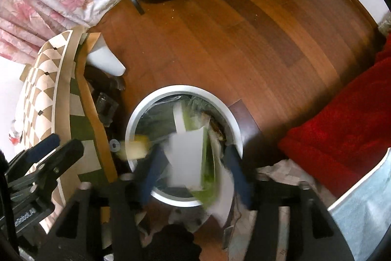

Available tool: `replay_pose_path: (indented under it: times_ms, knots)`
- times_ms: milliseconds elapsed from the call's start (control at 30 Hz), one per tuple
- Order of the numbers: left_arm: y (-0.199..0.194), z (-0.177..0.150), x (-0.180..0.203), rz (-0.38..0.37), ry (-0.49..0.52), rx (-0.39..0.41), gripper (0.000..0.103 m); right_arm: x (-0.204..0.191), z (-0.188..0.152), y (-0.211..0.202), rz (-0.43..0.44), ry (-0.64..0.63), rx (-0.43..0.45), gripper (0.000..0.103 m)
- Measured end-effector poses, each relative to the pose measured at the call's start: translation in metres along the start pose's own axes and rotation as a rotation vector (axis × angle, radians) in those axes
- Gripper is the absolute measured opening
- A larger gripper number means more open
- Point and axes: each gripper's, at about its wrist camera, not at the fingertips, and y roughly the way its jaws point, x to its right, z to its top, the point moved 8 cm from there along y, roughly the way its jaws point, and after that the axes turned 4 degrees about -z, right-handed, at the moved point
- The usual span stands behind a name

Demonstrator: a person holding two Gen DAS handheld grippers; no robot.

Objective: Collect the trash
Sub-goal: 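Open both tools over the bin to drop the items, then move both tools back toward the table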

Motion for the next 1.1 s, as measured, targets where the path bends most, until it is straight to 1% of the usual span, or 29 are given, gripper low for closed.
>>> replay_pose_path:
  times_ms: [33, 67, 100, 133, 167, 367, 467, 867, 1000, 1100]
  knots:
    - [-0.003, -0.001, -0.002, 0.010, -0.007, 0.002, 0.094, -0.001, 0.000, -0.001, 0.002, -0.005, 0.004, 0.072]
    - [-0.003, 0.001, -0.005, 0.016, -0.009, 0.005, 0.101, -0.002, 0.000, -0.003, -0.002, -0.008, 0.008, 0.076]
    - [-0.007, 0.001, -0.007, 0.026, -0.007, 0.017, 0.103, -0.004, 0.000, -0.005, -0.007, -0.010, 0.010, 0.086]
    - [-0.008, 0.002, -0.009, 0.034, -0.005, 0.024, 0.103, -0.005, 0.000, -0.007, -0.013, -0.014, 0.011, 0.093]
    - [-0.013, 0.001, -0.010, 0.042, 0.000, 0.033, 0.103, -0.005, -0.001, -0.008, -0.021, -0.014, 0.013, 0.103]
    - [-0.031, 0.001, -0.020, 0.087, 0.008, 0.065, 0.103, -0.003, -0.009, -0.027, -0.109, -0.013, 0.012, 0.103]
    - [-0.038, 0.001, -0.022, 0.094, 0.009, 0.082, 0.103, -0.004, -0.015, -0.039, -0.129, -0.027, 0.015, 0.103]
    - [-0.082, -0.009, -0.026, 0.106, 0.015, 0.135, 0.103, -0.018, -0.036, -0.092, -0.165, -0.052, 0.041, 0.103]
    - [-0.106, -0.008, -0.027, 0.104, 0.027, 0.175, 0.103, -0.024, -0.042, -0.111, -0.167, -0.054, 0.053, 0.103]
    - [-0.128, -0.007, -0.028, 0.096, 0.024, 0.204, 0.103, -0.030, -0.045, -0.131, -0.157, -0.051, 0.078, 0.103]
